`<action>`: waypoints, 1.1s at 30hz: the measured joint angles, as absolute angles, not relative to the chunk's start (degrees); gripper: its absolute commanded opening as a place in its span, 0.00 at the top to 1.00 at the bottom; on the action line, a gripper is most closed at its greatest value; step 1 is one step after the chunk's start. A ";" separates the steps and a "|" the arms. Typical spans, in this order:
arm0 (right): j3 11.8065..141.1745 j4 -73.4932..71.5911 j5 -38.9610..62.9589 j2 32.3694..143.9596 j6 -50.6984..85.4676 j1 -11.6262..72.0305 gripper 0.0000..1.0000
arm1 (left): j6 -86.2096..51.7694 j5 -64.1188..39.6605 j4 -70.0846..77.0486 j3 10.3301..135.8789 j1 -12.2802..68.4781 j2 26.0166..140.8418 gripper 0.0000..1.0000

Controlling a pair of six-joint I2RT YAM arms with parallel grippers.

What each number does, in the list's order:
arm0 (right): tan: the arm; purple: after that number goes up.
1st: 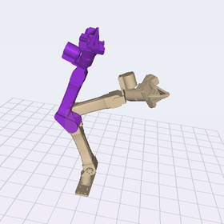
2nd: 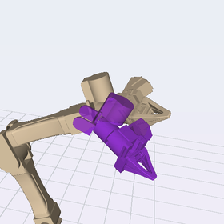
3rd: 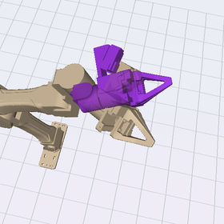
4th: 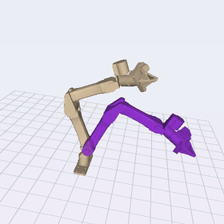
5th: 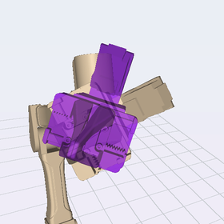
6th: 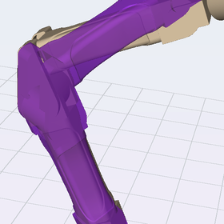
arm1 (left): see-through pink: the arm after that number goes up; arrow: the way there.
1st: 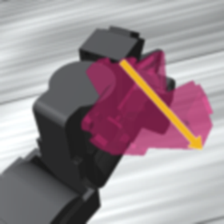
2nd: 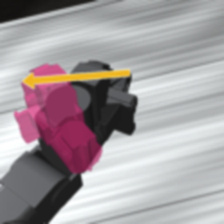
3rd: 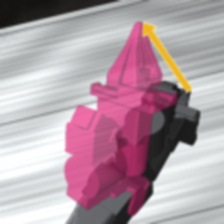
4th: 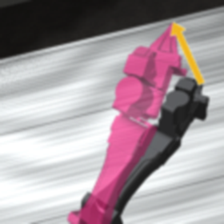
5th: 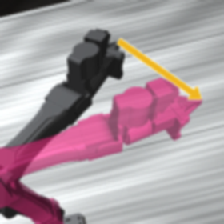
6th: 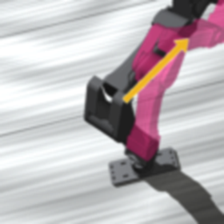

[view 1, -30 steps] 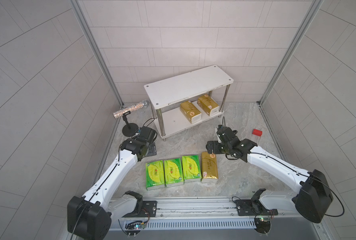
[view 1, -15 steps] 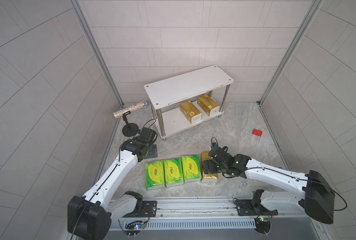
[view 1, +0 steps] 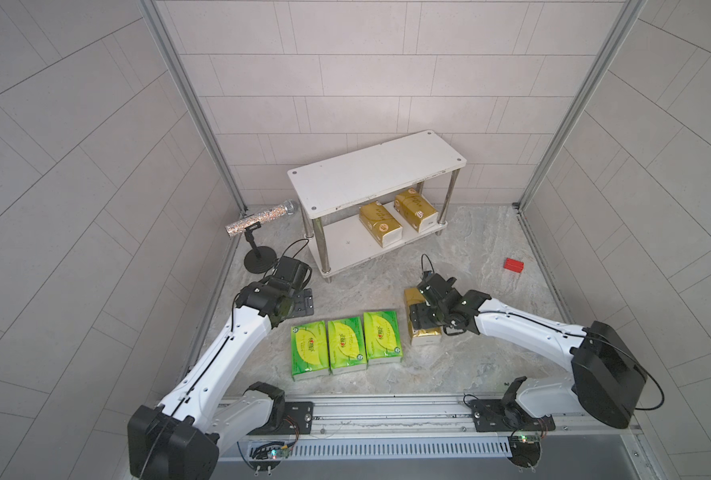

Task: Place the tissue boxes on the shelf by color
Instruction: Move the box of tissues to the center of the board.

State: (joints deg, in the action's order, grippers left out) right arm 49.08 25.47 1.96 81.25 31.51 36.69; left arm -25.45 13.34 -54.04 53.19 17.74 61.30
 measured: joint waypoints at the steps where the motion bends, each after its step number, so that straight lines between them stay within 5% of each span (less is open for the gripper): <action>1: 50.76 25.15 3.53 83.15 29.08 34.57 0.15 | -25.45 13.43 -54.06 53.19 17.74 61.43 0.00; 13: 64.82 19.88 13.76 98.96 13.74 28.23 0.00 | -25.45 14.66 -53.80 54.37 17.74 64.86 0.00; 33: 41.65 0.54 7.25 81.19 15.53 32.73 0.00 | -23.97 15.25 -53.12 57.54 17.74 69.01 0.00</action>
State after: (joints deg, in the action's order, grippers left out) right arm 41.65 0.54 7.25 81.19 15.53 32.73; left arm -23.97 15.25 -53.12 57.54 17.74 69.01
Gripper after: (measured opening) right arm 0.996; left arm 0.999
